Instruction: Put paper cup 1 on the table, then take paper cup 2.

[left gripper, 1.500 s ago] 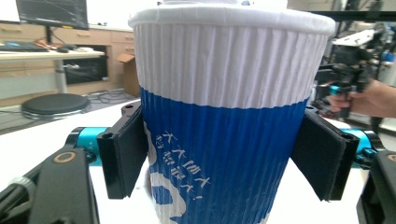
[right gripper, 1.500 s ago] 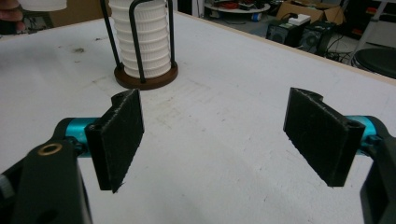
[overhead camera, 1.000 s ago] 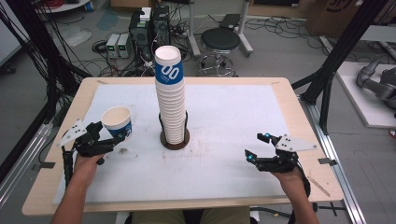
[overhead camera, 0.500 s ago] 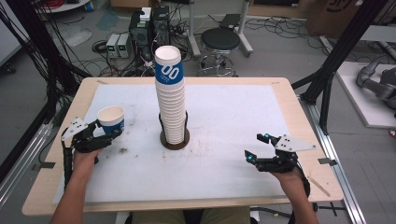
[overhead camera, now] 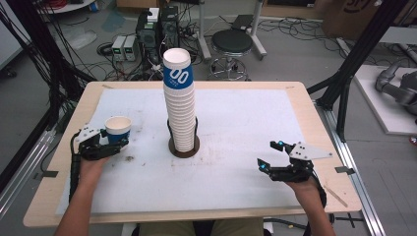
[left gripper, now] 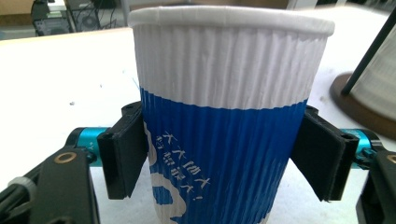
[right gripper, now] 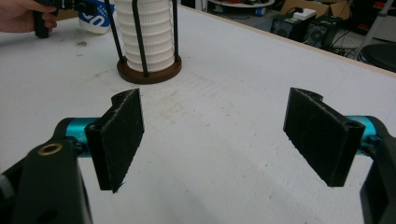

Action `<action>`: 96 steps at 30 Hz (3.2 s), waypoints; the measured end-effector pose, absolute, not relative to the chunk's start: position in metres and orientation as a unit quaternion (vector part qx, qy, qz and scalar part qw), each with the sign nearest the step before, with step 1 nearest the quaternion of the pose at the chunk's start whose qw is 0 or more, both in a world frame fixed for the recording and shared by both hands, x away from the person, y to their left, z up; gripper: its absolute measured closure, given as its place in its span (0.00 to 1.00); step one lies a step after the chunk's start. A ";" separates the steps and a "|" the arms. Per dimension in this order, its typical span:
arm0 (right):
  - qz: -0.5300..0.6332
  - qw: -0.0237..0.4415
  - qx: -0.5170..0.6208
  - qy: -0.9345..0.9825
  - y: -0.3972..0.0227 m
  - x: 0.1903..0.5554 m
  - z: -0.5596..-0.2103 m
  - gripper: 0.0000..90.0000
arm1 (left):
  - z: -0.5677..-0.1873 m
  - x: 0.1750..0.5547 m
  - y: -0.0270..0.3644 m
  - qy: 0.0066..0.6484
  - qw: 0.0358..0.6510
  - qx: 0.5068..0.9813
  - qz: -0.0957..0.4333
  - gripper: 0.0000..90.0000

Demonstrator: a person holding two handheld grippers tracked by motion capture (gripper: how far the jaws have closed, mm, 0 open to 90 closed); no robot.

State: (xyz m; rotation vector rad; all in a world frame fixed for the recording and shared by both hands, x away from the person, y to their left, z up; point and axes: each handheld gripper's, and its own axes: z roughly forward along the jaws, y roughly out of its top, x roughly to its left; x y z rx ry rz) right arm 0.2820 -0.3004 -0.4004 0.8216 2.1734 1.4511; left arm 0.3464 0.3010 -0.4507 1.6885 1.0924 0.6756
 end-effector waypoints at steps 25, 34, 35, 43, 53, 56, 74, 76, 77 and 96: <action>0.518 0.199 0.288 0.780 -0.300 0.280 -0.399 0.23 | -0.444 0.323 0.309 0.477 0.461 0.705 0.249 0.22; 0.516 0.197 0.291 0.781 -0.301 0.280 -0.400 0.23 | -0.435 0.301 0.326 0.472 0.516 0.678 0.226 0.19; 0.516 0.197 0.291 0.781 -0.301 0.280 -0.400 0.23 | -0.433 0.298 0.328 0.468 0.525 0.673 0.230 0.19; 0.513 0.201 0.292 0.781 -0.303 0.281 -0.400 0.23 | -0.415 0.285 0.336 0.425 0.609 0.621 0.250 0.19; 0.506 0.207 0.301 0.781 -0.303 0.282 -0.401 0.23 | -0.397 0.278 0.311 0.358 0.658 0.615 0.245 0.17; 0.506 0.205 0.308 0.779 -0.304 0.282 -0.401 0.23 | -0.394 0.278 0.304 0.350 0.659 0.618 0.245 0.17; 0.503 0.212 0.318 0.775 -0.308 0.280 -0.400 0.23 | -0.388 0.281 0.278 0.331 0.657 0.634 0.240 0.17; 0.504 0.212 0.323 0.773 -0.310 0.279 -0.400 0.23 | -0.388 0.282 0.277 0.330 0.658 0.634 0.238 0.17; 0.503 0.212 0.325 0.772 -0.311 0.279 -0.400 0.23 | -0.388 0.282 0.276 0.328 0.658 0.635 0.237 0.17; 0.490 0.199 0.332 0.781 -0.310 0.282 -0.404 0.23 | -0.380 0.285 0.258 0.318 0.663 0.645 0.209 0.17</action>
